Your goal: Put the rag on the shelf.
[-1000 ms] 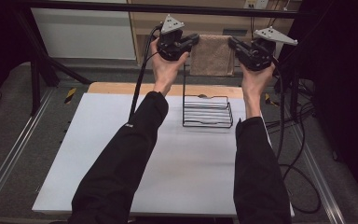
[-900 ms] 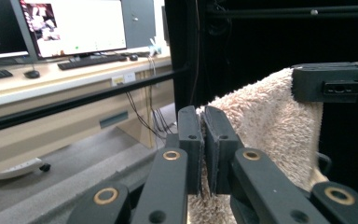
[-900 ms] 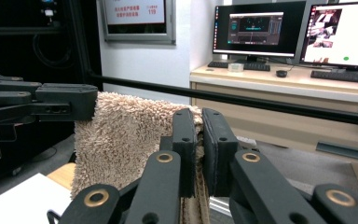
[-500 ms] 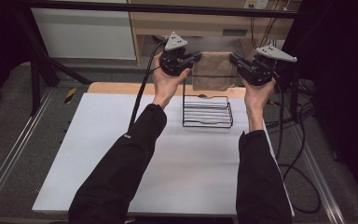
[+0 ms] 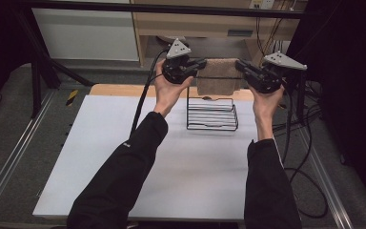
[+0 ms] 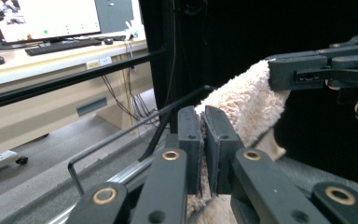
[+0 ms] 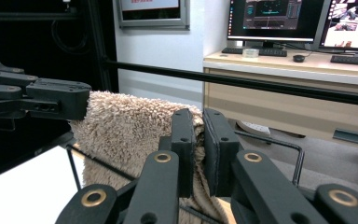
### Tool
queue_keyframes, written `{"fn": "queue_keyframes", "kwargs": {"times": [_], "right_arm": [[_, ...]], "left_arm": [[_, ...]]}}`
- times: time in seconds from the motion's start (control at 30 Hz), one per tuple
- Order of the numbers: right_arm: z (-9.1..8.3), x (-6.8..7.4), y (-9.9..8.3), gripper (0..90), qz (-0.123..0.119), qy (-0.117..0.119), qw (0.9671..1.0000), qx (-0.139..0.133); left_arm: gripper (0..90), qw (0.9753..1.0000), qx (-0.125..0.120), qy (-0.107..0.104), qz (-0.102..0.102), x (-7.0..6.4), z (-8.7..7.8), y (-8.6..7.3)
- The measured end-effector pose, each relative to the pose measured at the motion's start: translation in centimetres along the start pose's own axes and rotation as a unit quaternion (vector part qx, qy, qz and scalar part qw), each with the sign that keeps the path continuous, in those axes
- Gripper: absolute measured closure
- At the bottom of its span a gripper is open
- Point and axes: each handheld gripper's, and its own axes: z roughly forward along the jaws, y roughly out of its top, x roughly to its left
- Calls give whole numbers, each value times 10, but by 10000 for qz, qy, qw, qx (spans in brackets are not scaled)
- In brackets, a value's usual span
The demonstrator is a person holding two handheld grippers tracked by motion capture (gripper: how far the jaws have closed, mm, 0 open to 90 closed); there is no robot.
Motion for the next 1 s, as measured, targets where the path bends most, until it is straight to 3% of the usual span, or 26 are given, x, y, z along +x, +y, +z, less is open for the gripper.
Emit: {"fn": "queue_keyframes", "kwargs": {"times": [0.23,0.5,0.77,0.9,1.0], "right_arm": [[-11,4,-6,830,-16,36,9999,165],[-18,9,-15,823,-7,107,9995,307],[-21,8,-25,820,-61,223,9986,467],[-23,8,-26,820,-84,265,9983,516],[-23,8,-27,820,-109,278,9980,548]], "left_arm": [[850,9998,123,-123,59,-9,-6,-5],[830,9990,420,-90,115,-17,-8,-12],[756,9982,551,-206,104,-20,-14,-13],[746,9989,393,-253,-79,-20,-20,-4],[790,9987,319,-290,-255,-18,-20,3]]}}
